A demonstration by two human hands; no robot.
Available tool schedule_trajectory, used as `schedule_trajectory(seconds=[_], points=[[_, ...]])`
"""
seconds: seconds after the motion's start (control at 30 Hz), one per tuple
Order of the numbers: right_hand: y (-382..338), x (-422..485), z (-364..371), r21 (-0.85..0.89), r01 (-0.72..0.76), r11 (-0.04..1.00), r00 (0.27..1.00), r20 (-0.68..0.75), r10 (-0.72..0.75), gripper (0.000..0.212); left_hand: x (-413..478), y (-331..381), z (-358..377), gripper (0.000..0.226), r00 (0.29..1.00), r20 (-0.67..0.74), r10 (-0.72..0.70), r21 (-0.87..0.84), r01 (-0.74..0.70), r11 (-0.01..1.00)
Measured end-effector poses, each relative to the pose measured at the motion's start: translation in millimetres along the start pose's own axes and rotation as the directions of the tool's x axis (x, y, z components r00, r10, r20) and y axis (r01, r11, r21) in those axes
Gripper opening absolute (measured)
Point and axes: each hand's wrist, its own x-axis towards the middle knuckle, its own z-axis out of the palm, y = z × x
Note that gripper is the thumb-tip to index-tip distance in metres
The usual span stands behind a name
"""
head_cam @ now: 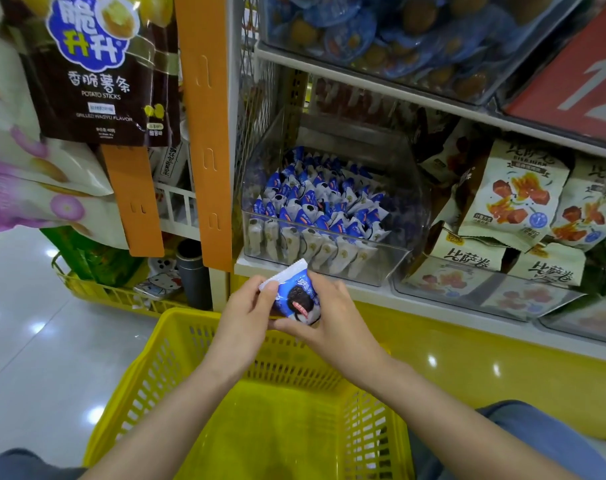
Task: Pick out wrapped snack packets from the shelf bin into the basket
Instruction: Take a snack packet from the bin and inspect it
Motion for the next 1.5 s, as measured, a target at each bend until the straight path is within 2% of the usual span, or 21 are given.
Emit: schedule_trajectory(seconds=[0.1,0.2,0.3,0.37,0.43,0.53,0.6,0.67,0.77,0.87,1.07,1.13,1.23,1.27,1.3,1.37,1.43,1.5], points=[[-5,6,-13,0.253,-0.097,0.963,0.993,0.085,0.078,0.02,3,3,-4,0.028,0.999,-0.029,0.031,0.011,-0.03,0.999],[-9,10,-31,0.295,-0.092,0.951,0.995,0.068,0.076,0.017,5,13,-4,0.026,0.986,-0.024,0.166,0.145,-0.16,0.976],[-12,18,-59,0.288,-0.035,0.957,0.998,-0.049,0.051,0.014,14,28,-4,0.02,0.94,-0.006,0.341,0.33,-0.32,0.888],[-11,30,-86,0.254,0.0,0.967,0.981,-0.19,0.049,0.015,25,41,-4,0.021,0.908,-0.014,0.419,0.352,-0.388,0.852],[-7,48,-114,0.134,-0.002,0.991,0.947,-0.317,0.045,0.012,38,54,-4,0.024,0.875,0.012,0.484,0.389,-0.45,0.804],[3,76,-140,-0.189,-0.087,0.978,0.924,-0.382,0.008,0.02,59,63,-2,0.027,0.828,0.145,0.541,0.583,-0.513,0.63],[8,93,-145,-0.377,-0.205,0.903,0.946,-0.313,0.084,0.028,71,59,-2,0.03,0.837,0.225,0.499,0.7,-0.495,0.515],[11,107,-143,-0.554,-0.336,0.762,0.941,-0.224,0.253,0.032,78,52,-3,0.031,0.849,0.273,0.452,0.744,-0.484,0.46],[14,120,-132,-0.752,-0.326,0.574,0.921,-0.114,0.373,0.029,82,42,-7,0.027,0.833,0.308,0.46,0.755,-0.508,0.414],[21,129,-118,-0.814,-0.29,0.504,0.869,-0.003,0.494,0.025,84,38,-7,0.017,0.816,0.287,0.502,0.735,-0.524,0.431],[35,133,-106,-0.744,-0.313,0.59,0.833,0.083,0.547,0.026,84,38,-8,0.019,0.821,0.28,0.498,0.718,-0.523,0.459],[34,135,-107,-0.739,-0.316,0.596,0.784,0.15,0.602,0.03,84,37,-8,0.023,0.826,0.288,0.485,0.717,-0.522,0.463],[27,139,-112,-0.679,-0.395,0.619,0.721,0.189,0.667,0.035,85,36,-14,0.024,0.826,0.272,0.493,0.727,-0.512,0.458],[24,141,-114,-0.672,-0.402,0.622,0.728,0.178,0.662,0.035,85,37,-16,0.024,0.828,0.273,0.49,0.734,-0.509,0.449],[21,142,-114,-0.652,-0.403,0.643,0.766,0.144,0.626,0.033,84,38,-19,0.023,0.829,0.281,0.483,0.742,-0.507,0.439],[14,146,-108,-0.516,-0.389,0.763,0.881,0.034,0.472,0.025,82,39,-24,0.027,0.83,0.321,0.457,0.753,-0.516,0.408],[4,156,-98,-0.369,-0.234,0.9,0.97,-0.021,0.244,0.03,81,38,-28,0.033,0.829,0.374,0.416,0.753,-0.533,0.386],[-4,173,-84,-0.281,-0.107,0.954,0.993,0.016,0.116,0.031,79,37,-33,0.036,0.824,0.409,0.392,0.744,-0.55,0.38]])
